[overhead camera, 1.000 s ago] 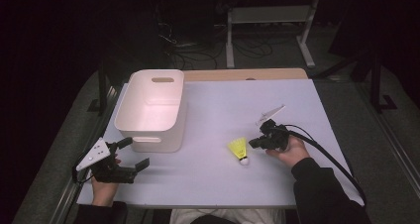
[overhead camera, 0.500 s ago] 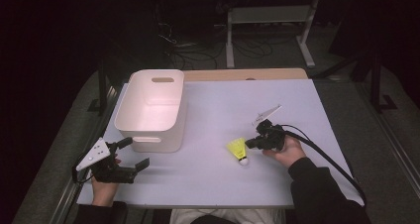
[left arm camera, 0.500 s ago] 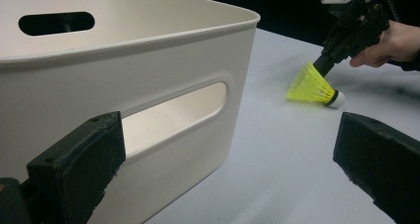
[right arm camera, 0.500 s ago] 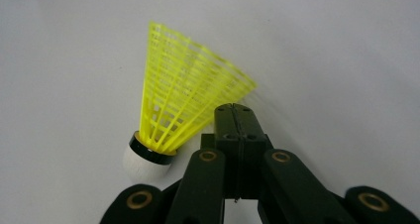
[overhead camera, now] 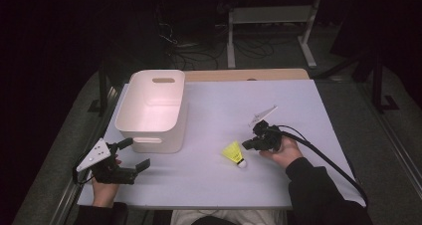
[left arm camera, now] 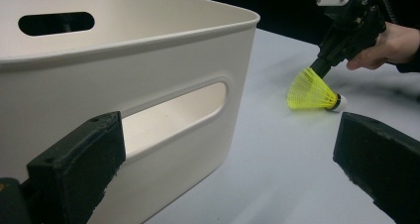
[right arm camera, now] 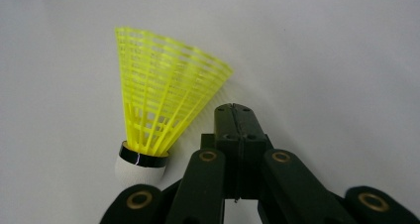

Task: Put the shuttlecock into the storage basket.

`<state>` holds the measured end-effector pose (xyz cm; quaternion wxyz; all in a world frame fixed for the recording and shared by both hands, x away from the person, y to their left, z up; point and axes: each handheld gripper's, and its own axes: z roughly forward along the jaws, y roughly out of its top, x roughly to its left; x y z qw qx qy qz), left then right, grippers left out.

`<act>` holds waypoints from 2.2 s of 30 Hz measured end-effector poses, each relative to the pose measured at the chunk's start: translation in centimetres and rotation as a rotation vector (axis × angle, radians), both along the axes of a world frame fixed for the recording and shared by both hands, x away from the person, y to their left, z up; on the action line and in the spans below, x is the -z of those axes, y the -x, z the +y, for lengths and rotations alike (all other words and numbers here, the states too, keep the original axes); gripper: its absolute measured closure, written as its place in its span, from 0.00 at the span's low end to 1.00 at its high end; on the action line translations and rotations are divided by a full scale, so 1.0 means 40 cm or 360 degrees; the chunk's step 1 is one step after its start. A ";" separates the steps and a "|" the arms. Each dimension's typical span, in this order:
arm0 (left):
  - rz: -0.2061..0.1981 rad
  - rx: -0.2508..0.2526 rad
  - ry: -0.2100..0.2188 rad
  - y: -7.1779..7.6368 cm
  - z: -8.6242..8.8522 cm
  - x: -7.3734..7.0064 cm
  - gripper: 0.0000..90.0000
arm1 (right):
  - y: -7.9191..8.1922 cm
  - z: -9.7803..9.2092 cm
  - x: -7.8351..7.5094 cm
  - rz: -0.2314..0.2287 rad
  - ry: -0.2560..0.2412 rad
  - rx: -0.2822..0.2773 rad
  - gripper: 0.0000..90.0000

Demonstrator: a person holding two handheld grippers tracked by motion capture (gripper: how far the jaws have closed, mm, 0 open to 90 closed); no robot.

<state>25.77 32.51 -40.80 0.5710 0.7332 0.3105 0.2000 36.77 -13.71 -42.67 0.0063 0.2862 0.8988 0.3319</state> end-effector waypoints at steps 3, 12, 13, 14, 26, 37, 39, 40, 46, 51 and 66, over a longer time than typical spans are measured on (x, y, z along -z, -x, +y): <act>0.0000 0.0000 0.0000 0.000 0.000 0.000 0.00 | 0.001 0.003 -0.001 -0.0006 0.0003 -0.0008 0.99; -0.0002 0.0001 -0.0001 0.001 0.001 0.000 0.00 | 0.005 0.003 -0.007 -0.0016 -0.0003 0.0004 0.98; -0.0003 0.0001 0.0000 0.001 0.001 -0.001 0.00 | 0.006 0.001 -0.010 -0.0023 -0.0006 0.0004 0.98; -0.0002 0.0000 -0.0002 0.000 0.001 -0.001 0.00 | 0.008 -0.001 -0.014 -0.0029 -0.0008 0.0006 0.98; -0.0001 -0.0002 -0.0002 0.000 0.000 0.000 0.00 | 0.051 -0.018 -0.066 -0.0094 -0.0056 0.0001 0.98; -0.0004 -0.0002 -0.0005 0.000 0.001 0.000 0.00 | 0.097 -0.033 -0.112 -0.0142 -0.0111 -0.0015 0.98; -0.0003 -0.0002 -0.0005 0.000 0.001 0.000 0.00 | 0.103 -0.035 -0.116 -0.0150 -0.0114 -0.0019 0.98; -0.0003 -0.0002 -0.0005 0.000 0.001 0.000 0.00 | 0.106 -0.035 -0.119 -0.0147 -0.0116 -0.0018 0.98; -0.0004 -0.0003 -0.0005 0.000 0.001 0.000 0.00 | 0.121 -0.039 -0.132 -0.0153 -0.0120 -0.0024 0.95; -0.0003 -0.0002 -0.0004 0.000 0.000 0.000 0.00 | 0.125 -0.039 -0.142 -0.0168 -0.0112 -0.0005 0.80; -0.0004 -0.0002 -0.0004 0.000 0.001 0.000 0.00 | 0.126 -0.029 -0.150 -0.0188 -0.0083 0.0080 0.15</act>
